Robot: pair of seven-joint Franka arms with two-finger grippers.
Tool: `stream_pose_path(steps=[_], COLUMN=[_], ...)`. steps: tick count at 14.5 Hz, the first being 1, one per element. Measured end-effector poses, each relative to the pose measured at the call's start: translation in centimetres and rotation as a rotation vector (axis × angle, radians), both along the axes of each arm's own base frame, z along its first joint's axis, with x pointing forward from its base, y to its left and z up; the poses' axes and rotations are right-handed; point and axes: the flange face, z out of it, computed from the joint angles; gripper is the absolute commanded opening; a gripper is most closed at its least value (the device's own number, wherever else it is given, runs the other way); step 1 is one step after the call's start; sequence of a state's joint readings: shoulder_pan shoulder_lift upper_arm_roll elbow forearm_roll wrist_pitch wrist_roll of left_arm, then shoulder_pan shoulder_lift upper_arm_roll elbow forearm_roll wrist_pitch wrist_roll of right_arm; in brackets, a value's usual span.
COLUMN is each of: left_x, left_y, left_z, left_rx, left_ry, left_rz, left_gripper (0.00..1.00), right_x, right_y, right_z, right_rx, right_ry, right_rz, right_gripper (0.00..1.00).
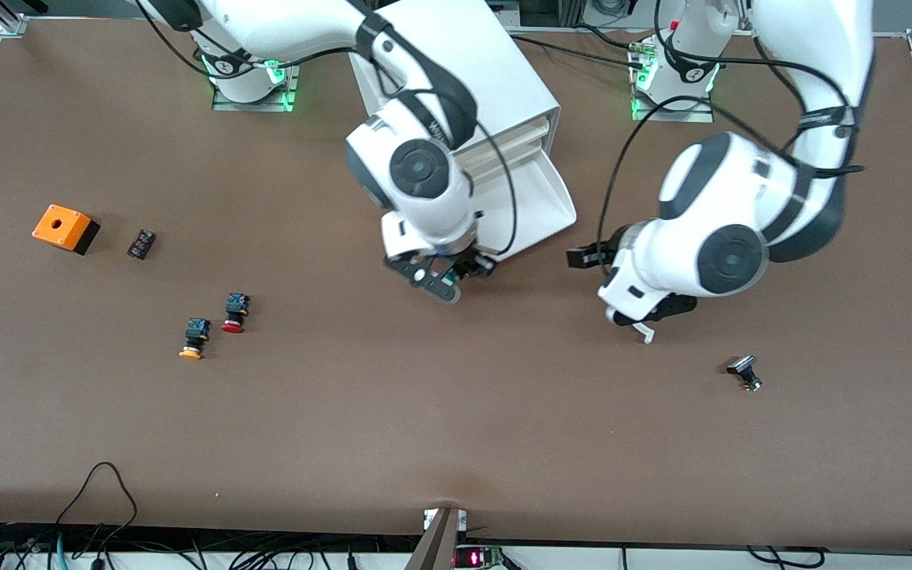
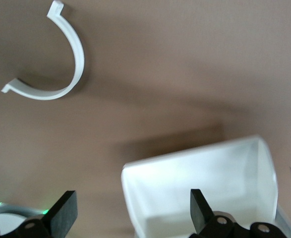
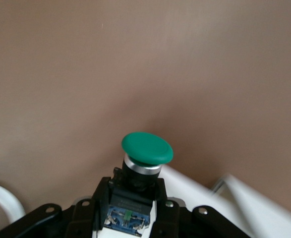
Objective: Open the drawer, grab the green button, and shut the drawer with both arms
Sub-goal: 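Lift the green button out with the right gripper while the left gripper pushes the drawer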
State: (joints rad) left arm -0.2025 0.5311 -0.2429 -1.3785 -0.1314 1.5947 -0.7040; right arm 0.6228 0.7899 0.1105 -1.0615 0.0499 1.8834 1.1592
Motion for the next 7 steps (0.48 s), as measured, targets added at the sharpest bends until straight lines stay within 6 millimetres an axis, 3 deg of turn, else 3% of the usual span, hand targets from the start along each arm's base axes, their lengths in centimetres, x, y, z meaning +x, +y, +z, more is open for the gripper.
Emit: stream_pose_path(steps=[3, 7], left_x=[-1.2, -3.1], left_y=[-3.3, -3.4], left_z=[-4.8, -11.1], left_rx=[0.037, 0.046], left_ry=[-0.067, -0.098], left_rz=[0.080, 0.112], left_gripper=[1.00, 1.00], right_x=[3.7, 6.1], right_y=[-6.4, -14.6], right_z=[-1.2, -4.7], right_rx=[-0.029, -0.037], right_ry=[0.036, 0.088], right_rz=[0.189, 0.355], right_gripper=[0.00, 0.00])
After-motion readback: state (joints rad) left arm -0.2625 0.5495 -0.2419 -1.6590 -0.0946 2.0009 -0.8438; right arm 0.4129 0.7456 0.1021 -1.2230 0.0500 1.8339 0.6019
